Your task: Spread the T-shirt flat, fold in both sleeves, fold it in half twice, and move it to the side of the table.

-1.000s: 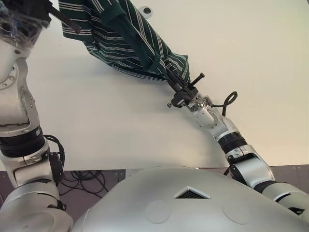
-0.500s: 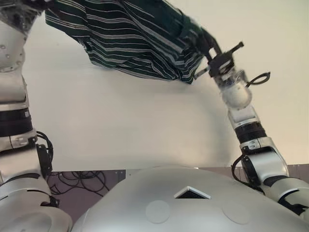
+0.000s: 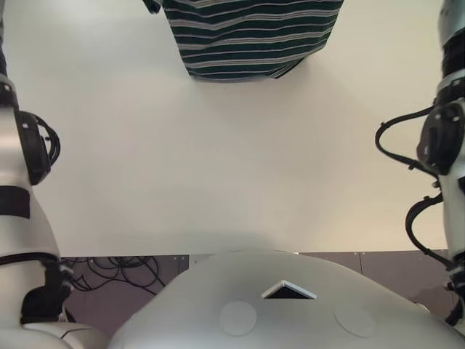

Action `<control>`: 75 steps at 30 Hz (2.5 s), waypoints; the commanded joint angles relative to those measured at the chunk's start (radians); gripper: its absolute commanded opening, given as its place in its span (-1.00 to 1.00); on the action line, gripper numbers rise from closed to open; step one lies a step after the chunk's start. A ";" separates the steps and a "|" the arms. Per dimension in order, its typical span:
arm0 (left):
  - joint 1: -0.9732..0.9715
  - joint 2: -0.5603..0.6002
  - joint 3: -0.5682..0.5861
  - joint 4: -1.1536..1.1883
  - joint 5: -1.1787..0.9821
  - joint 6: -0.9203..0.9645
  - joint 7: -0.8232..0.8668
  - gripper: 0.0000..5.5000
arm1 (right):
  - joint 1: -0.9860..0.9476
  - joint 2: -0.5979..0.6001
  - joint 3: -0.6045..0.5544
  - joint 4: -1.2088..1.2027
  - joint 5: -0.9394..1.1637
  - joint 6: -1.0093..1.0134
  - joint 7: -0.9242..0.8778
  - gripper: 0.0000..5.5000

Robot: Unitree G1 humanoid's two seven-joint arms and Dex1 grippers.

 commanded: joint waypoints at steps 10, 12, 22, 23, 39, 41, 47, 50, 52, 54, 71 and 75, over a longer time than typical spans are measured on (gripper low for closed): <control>-0.298 -0.017 -0.055 0.212 0.016 0.043 0.100 -1.00 | -0.202 -0.051 -0.052 0.144 -0.127 0.010 -0.071 -0.99; -0.290 -0.001 -0.057 0.208 0.009 0.027 0.101 -1.00 | -0.195 -0.054 -0.066 0.129 -0.119 -0.009 -0.045 -0.99; -0.126 0.100 0.034 0.088 -0.224 -0.209 -0.167 -1.00 | -0.081 -0.086 -0.139 -0.084 -0.004 -0.024 0.282 -0.99; -0.058 0.115 0.044 0.050 -0.292 -0.250 -0.251 -1.00 | -0.008 -0.095 -0.138 -0.164 0.026 -0.001 0.347 -0.99; 1.200 0.452 0.345 -1.267 -1.546 0.424 -1.233 -1.00 | 1.176 -0.293 -0.258 -1.301 0.602 0.519 0.872 -0.99; 1.343 0.455 0.284 -1.329 -1.380 0.402 -1.221 -1.00 | 1.278 -0.315 -0.176 -1.291 0.462 0.461 0.881 -0.99; 1.466 0.321 0.090 -1.185 -0.937 0.335 -1.149 -1.00 | 1.424 -0.335 0.025 -1.139 0.109 0.252 0.831 -0.99; 1.505 0.302 0.042 -1.106 -0.831 0.306 -1.143 -1.00 | 1.475 -0.343 0.083 -1.094 0.036 0.215 0.815 -0.99; 1.534 0.315 0.015 -1.068 -0.783 0.291 -1.149 -1.00 | 1.510 -0.355 0.105 -1.110 0.027 0.230 0.812 -0.99; 1.572 0.342 -0.010 -1.055 -0.750 0.279 -1.164 -1.00 | 1.554 -0.383 0.114 -1.168 0.037 0.270 0.810 -0.99; 1.641 0.377 0.050 -1.336 -1.008 0.533 -1.206 -0.75 | 1.642 -0.470 0.044 -1.486 0.238 0.580 0.731 -0.73; 1.695 0.440 0.132 -1.377 -1.142 0.561 -1.294 -0.56 | 1.674 -0.514 -0.021 -1.483 0.294 0.541 0.801 -0.48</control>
